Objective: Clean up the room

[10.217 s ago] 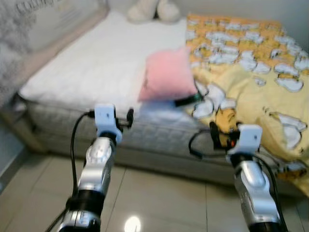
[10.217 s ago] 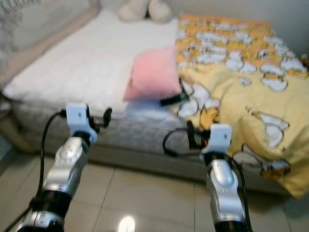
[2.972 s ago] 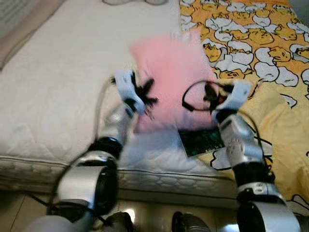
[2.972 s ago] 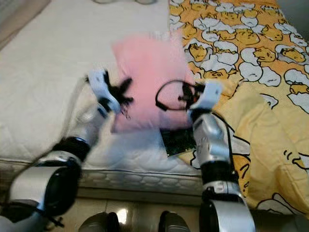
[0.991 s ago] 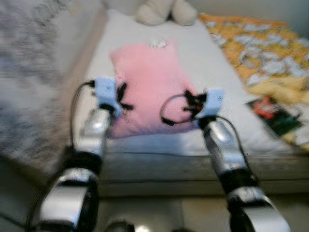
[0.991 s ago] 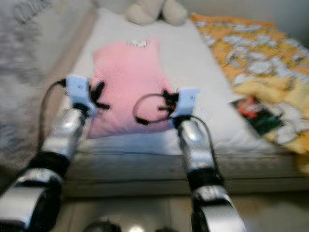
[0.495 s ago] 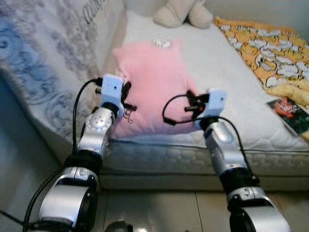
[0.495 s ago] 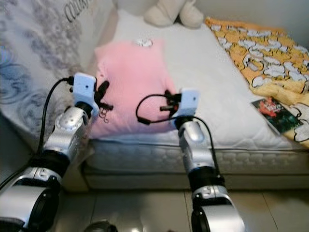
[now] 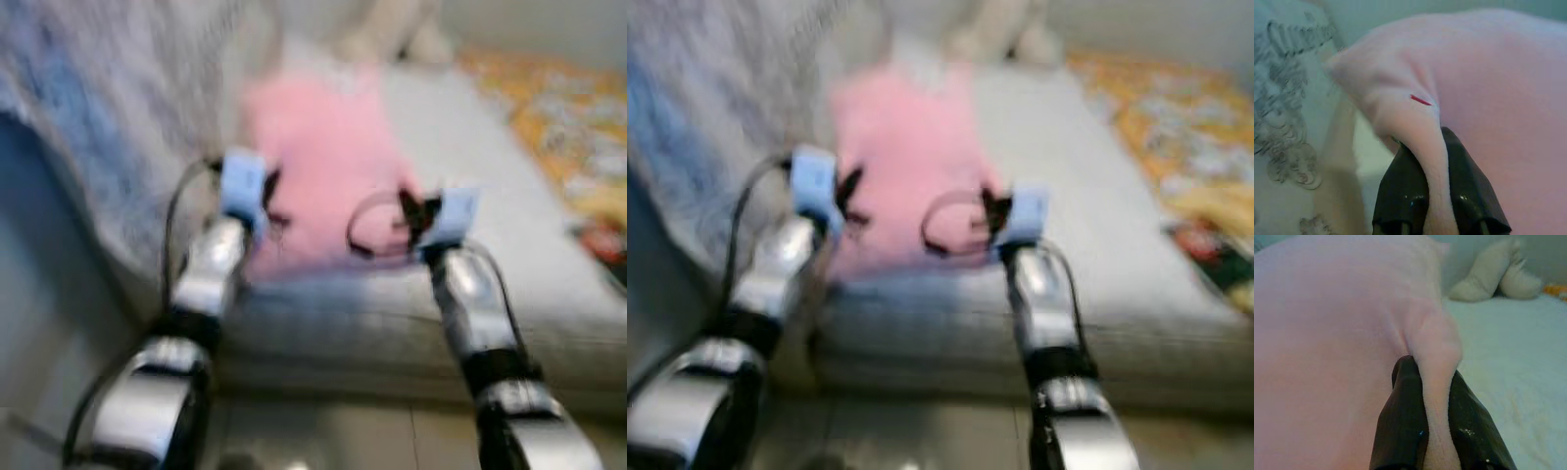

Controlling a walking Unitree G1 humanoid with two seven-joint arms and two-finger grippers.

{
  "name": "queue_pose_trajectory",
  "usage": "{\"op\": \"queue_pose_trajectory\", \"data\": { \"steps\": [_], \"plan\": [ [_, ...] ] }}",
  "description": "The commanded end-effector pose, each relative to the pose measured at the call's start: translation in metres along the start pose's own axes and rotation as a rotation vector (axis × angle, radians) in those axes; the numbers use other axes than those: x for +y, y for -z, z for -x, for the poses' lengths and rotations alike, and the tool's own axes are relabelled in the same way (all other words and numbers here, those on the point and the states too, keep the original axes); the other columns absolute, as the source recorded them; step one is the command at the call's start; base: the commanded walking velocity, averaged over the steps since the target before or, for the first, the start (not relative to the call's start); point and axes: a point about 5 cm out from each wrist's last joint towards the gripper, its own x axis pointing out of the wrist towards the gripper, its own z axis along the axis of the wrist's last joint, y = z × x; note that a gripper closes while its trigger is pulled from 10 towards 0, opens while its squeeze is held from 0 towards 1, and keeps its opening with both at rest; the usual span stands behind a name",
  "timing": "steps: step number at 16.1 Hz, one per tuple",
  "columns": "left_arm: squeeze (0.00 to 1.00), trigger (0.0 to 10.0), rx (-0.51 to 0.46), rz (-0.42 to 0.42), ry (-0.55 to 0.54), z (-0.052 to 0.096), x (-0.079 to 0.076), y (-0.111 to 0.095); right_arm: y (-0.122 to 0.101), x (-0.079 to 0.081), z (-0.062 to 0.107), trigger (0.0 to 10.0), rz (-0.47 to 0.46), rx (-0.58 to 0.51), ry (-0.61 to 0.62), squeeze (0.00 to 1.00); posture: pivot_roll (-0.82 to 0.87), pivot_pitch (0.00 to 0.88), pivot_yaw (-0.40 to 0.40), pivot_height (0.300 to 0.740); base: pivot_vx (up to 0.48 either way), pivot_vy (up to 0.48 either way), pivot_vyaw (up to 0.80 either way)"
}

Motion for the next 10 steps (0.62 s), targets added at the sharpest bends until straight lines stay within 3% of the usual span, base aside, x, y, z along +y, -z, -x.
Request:
{"op": "queue_pose_trajectory", "data": {
  "steps": [1,6,10],
  "plan": [
    [0.00,0.0,-0.011,-0.014,-0.067,0.000,0.017,-0.007,-0.008,-0.003,-0.003,0.0,0.004,-0.037,0.025,0.20,0.04,0.000,-0.066,0.740,0.480,0.000,0.00],
    [0.00,0.0,0.011,-0.018,-0.060,-0.001,0.014,-0.004,-0.005,-0.001,-0.002,0.0,0.000,-0.028,0.023,0.20,0.04,0.000,-0.064,0.740,0.469,0.000,0.00],
    [0.00,0.0,0.019,-0.069,-0.072,-0.006,0.028,-0.012,-0.002,0.005,-0.007,0.0,-0.077,-0.015,0.020,0.21,0.06,0.000,-0.064,0.740,0.470,0.000,0.00]
  ]
}}
